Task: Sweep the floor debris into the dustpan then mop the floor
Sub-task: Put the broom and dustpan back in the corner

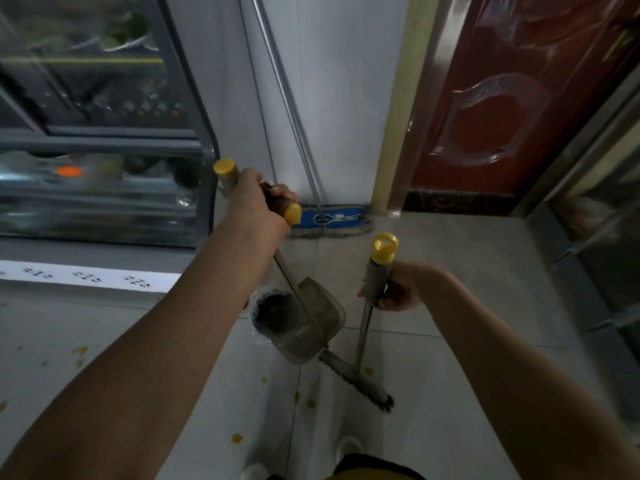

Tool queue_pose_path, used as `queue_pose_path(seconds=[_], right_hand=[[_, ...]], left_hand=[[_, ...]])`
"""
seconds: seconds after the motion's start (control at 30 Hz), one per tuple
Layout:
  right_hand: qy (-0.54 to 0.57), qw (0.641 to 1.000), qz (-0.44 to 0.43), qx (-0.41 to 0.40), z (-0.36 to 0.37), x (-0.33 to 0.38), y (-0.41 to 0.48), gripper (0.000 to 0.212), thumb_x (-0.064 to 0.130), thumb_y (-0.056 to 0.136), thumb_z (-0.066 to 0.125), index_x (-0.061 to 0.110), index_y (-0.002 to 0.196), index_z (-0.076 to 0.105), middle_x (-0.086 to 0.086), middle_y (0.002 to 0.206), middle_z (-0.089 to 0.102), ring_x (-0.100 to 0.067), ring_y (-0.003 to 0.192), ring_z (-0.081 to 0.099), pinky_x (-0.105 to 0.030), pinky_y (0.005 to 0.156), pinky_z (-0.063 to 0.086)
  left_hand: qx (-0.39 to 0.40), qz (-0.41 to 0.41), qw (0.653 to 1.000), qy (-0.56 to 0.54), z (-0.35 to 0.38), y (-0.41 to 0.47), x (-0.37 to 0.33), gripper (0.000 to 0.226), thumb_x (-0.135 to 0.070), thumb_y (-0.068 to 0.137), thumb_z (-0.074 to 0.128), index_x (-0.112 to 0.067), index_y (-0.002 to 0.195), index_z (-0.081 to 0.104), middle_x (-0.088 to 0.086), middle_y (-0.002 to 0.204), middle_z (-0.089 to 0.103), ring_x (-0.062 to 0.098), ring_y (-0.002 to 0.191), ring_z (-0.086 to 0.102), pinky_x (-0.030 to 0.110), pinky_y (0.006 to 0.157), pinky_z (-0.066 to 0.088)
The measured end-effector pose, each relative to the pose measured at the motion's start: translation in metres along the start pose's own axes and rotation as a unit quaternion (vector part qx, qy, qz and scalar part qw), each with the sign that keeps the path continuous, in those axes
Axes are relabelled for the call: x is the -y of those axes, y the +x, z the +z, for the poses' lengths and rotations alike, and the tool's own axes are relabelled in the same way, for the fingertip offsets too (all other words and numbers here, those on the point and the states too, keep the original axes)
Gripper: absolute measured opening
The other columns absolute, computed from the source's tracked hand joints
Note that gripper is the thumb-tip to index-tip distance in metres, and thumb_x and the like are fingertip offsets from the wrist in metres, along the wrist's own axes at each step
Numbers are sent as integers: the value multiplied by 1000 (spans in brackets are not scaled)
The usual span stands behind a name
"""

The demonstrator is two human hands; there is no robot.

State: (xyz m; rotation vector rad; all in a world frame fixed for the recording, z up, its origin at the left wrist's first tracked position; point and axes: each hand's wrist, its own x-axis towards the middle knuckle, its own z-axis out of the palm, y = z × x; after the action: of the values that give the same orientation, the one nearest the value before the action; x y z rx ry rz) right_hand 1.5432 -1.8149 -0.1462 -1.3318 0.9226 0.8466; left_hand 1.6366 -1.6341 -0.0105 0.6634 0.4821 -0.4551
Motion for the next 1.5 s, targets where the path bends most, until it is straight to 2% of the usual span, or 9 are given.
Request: queue_pose_path(seconds=[0.2, 0.4, 0.6, 0.77, 0.97, 1.07, 1.13, 1.3, 1.5], right_hand=[[26, 999, -4, -24, -42, -3, -5, 37, 32, 92, 50, 3, 78, 68, -12, 55, 57, -14, 34, 54, -17, 35, 48], [102, 993, -18, -64, -74, -1, -18, 36, 34, 92, 50, 4, 79, 64, -11, 47, 56, -14, 29, 52, -17, 31, 45], [173, 981, -59, -69, -105, 10, -33, 38, 35, 95, 47, 2, 83, 59, -11, 68, 50, -17, 28, 51, -20, 30, 46], [219, 968, -103, -72, -127, 25, -40, 41, 38, 98, 43, 2, 82, 55, -11, 72, 48, -18, 28, 51, -21, 30, 47], [245, 954, -150, -88, -146, 55, -33, 30, 36, 98, 43, 6, 104, 48, -10, 74, 47, -18, 43, 52, -21, 32, 48], [277, 939, -174, -108, -154, 76, -25, 33, 39, 97, 43, 8, 108, 48, -11, 75, 45, -17, 29, 51, -21, 32, 48], [287, 931, -190, -122, -159, 93, -18, 34, 41, 96, 44, 10, 110, 48, -12, 78, 46, -17, 29, 51, -22, 32, 48], [313, 921, -186, -138, -175, 142, 9, 31, 40, 97, 45, 11, 109, 48, -14, 83, 48, -22, 58, 51, -24, 34, 49], [305, 927, -165, -143, -194, 211, 45, 30, 34, 100, 40, 7, 113, 46, -14, 84, 47, -25, 58, 50, -26, 35, 50]], left_hand=[[18, -13, 1000, 10, 35, -7, 8, 27, -1, 86, 51, -8, 62, 42, 1, 36, 42, 8, 30, 39, 12, 37, 38], [65, -70, 994, 47, 71, -6, 8, 24, 1, 85, 53, -6, 66, 43, 5, 38, 43, 9, 27, 40, 14, 32, 40], [101, -116, 979, 132, 93, 4, 25, 28, -2, 87, 51, -6, 61, 44, 2, 39, 45, 6, 26, 41, 13, 29, 38], [107, -139, 969, 171, 107, 22, 30, 26, -5, 88, 51, -8, 63, 44, 0, 39, 46, 5, 26, 42, 14, 28, 37], [98, -138, 956, 241, 129, 52, 30, 24, -7, 88, 53, -10, 66, 43, -1, 42, 45, 4, 27, 41, 13, 28, 37], [105, -142, 945, 275, 141, 71, 27, 23, -7, 87, 54, -11, 67, 43, -2, 41, 43, 4, 26, 40, 13, 28, 37], [111, -146, 942, 280, 149, 87, 24, 21, -6, 86, 54, -10, 69, 44, -1, 41, 44, 4, 26, 40, 13, 28, 37], [123, -162, 930, 306, 170, 144, 7, 15, -5, 84, 58, -10, 76, 46, 0, 44, 47, 5, 28, 42, 14, 29, 39], [150, -196, 887, 391, 198, 218, -9, 12, -7, 86, 55, -9, 77, 48, 1, 46, 49, 6, 30, 42, 13, 32, 40]])
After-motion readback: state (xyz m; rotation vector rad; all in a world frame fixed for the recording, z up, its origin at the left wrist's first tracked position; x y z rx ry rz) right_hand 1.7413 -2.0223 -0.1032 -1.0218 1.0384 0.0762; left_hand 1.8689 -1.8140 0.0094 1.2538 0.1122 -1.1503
